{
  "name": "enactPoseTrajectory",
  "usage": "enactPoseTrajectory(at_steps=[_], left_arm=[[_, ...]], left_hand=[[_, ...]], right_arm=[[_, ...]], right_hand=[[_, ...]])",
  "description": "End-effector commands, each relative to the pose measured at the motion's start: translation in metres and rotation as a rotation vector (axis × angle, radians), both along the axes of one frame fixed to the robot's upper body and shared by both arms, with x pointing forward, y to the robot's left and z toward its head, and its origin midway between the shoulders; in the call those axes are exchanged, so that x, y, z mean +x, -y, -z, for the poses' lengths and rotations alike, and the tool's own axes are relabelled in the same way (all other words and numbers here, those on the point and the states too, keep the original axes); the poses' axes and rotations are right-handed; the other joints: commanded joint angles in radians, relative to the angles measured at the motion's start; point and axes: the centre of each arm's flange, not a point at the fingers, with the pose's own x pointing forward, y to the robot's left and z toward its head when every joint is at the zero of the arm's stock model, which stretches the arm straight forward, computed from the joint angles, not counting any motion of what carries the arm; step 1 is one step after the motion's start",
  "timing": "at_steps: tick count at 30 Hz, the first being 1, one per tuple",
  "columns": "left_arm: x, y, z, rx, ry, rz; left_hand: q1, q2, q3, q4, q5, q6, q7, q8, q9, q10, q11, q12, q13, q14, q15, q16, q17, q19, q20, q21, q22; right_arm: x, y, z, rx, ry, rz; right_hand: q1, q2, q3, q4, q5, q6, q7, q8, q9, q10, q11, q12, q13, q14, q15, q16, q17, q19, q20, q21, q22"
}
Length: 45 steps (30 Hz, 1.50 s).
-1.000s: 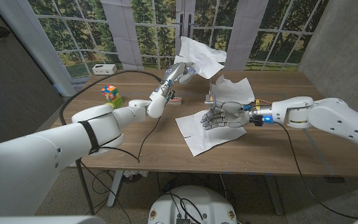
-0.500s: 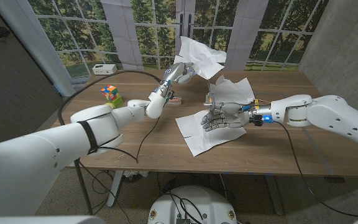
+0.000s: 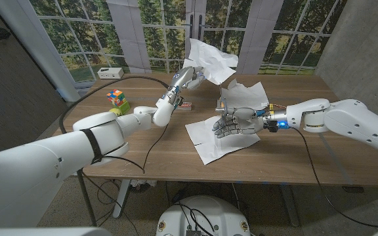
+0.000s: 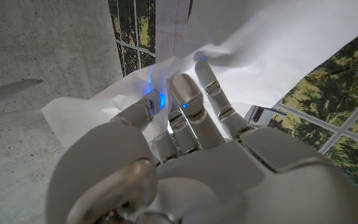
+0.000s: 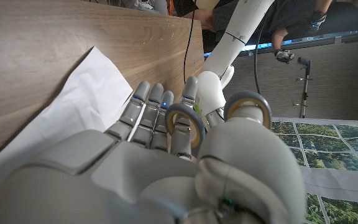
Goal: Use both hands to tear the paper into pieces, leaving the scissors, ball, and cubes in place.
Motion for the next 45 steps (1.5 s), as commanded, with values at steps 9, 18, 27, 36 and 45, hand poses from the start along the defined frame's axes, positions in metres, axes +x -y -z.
enactPoseTrajectory(at_steps=[9,18,27,36,45], left_arm=[[-0.005,0.006,0.003,0.036,0.014,0.035],[-0.007,0.013,0.011,0.066,-0.003,0.057],[-0.007,0.014,0.015,0.070,-0.019,0.069],[-0.006,0.013,0.016,0.054,-0.027,0.070],[-0.006,0.011,0.014,0.054,-0.027,0.070]], left_hand=[[-0.001,0.008,0.000,-0.007,0.008,0.008,0.004,0.005,0.001,0.012,0.002,0.004,-0.001,0.013,0.001,-0.001,0.004,-0.007,-0.139,0.011,0.000],[0.002,0.006,0.001,-0.014,0.007,0.022,0.004,0.008,-0.006,0.016,0.002,0.004,-0.003,0.012,0.001,-0.004,0.003,-0.008,-0.142,0.014,0.001],[0.008,0.002,0.000,-0.029,0.005,0.035,0.004,0.010,-0.014,0.029,0.002,0.006,-0.009,0.027,0.001,0.006,0.008,-0.008,-0.145,0.020,0.003],[0.008,0.004,0.001,-0.032,0.003,0.048,0.004,0.011,-0.022,0.042,0.002,0.008,-0.016,0.038,0.002,0.013,0.009,-0.008,-0.141,0.020,0.001],[0.007,0.004,0.002,-0.034,0.003,0.051,0.004,0.011,-0.026,0.045,0.002,0.004,-0.023,0.042,0.002,0.016,0.009,-0.008,-0.141,0.020,0.000]], right_arm=[[-0.003,-0.004,0.000,0.001,0.007,-0.019],[-0.003,-0.003,0.001,0.005,0.009,-0.016],[-0.003,-0.002,0.001,0.003,0.021,-0.015],[-0.002,-0.003,0.001,0.006,0.005,-0.015],[0.000,-0.005,0.003,0.000,0.005,-0.021]], right_hand=[[-0.003,0.009,0.000,-0.001,-0.005,-0.023,0.039,-0.002,0.004,0.011,0.004,0.005,0.000,0.007,-0.005,0.001,0.001,0.006,0.005,-0.004,0.003],[-0.005,0.009,0.000,0.000,-0.006,-0.023,0.038,-0.004,0.004,0.010,0.006,0.005,0.000,0.009,-0.003,0.002,0.001,0.005,0.005,-0.005,0.003],[-0.006,0.009,0.001,0.000,-0.007,-0.022,0.041,-0.005,0.006,0.011,0.004,0.006,0.000,0.007,-0.003,0.001,0.001,0.004,0.006,-0.007,0.003],[-0.005,0.008,0.001,-0.001,-0.007,-0.021,0.040,-0.006,0.007,0.011,0.004,0.006,-0.001,0.008,-0.006,0.002,0.001,0.004,0.007,-0.008,0.003],[-0.005,0.009,0.002,-0.001,-0.008,-0.020,0.040,-0.006,0.007,0.011,0.004,0.007,-0.001,0.008,-0.003,0.002,0.001,0.006,0.006,-0.008,0.003]])
